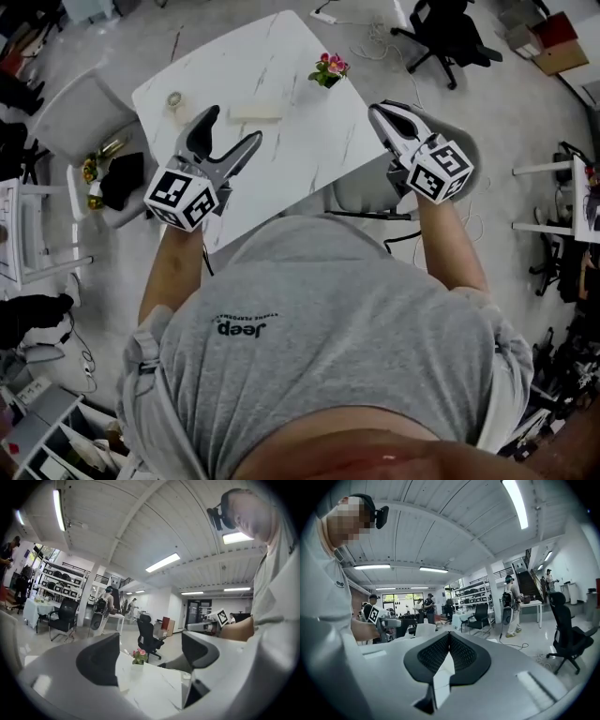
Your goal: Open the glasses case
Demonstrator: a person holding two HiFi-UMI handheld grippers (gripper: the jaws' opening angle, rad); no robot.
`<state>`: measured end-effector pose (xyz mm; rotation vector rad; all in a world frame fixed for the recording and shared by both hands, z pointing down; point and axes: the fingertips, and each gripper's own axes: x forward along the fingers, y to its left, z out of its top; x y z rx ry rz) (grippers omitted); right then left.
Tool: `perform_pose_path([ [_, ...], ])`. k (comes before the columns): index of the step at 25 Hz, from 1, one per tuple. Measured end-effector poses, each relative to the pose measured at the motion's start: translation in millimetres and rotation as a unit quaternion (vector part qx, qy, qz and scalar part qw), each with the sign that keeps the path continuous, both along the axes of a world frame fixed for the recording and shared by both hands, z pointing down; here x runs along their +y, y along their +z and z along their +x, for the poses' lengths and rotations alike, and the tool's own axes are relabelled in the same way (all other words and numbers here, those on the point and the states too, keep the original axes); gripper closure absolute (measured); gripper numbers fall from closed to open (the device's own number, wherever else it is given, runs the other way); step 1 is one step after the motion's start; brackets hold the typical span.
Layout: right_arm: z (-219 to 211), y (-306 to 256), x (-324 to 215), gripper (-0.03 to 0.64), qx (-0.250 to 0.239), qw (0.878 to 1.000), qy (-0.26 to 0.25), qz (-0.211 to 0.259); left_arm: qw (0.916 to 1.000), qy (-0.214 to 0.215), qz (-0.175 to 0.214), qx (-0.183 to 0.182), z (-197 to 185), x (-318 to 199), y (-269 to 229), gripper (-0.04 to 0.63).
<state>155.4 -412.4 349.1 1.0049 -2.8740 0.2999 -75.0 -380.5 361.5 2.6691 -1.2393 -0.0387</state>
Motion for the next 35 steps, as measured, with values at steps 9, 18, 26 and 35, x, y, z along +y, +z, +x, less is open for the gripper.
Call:
perform_pose_path([
  [9,-26.2,12.3,-32.8,0.613,0.024,0.998,0.055,-0.007,0.9945,0.073,-0.001,-0.075,-27.6,-56.9,47.1,0.153],
  [18,-50.5,42.5,-64.2,0.613,0.043,0.997,0.061,-0.021,0.981,0.124,-0.012,-0.149,-28.0,-84.9,109.9,0.153],
  [26,-55.5,77.2,-84.0,0.614,0.054,0.995,0.069,-0.039,0.9502,0.185,-0.024,-0.249,-22.3,-111.0,187.5,0.155],
  [35,-63.2,125.0,-106.1,0.614,0.057,0.993,0.078,-0.061,0.9154,0.226,-0.063,-0.327,-19.3,-136.5,278.0,0.155],
])
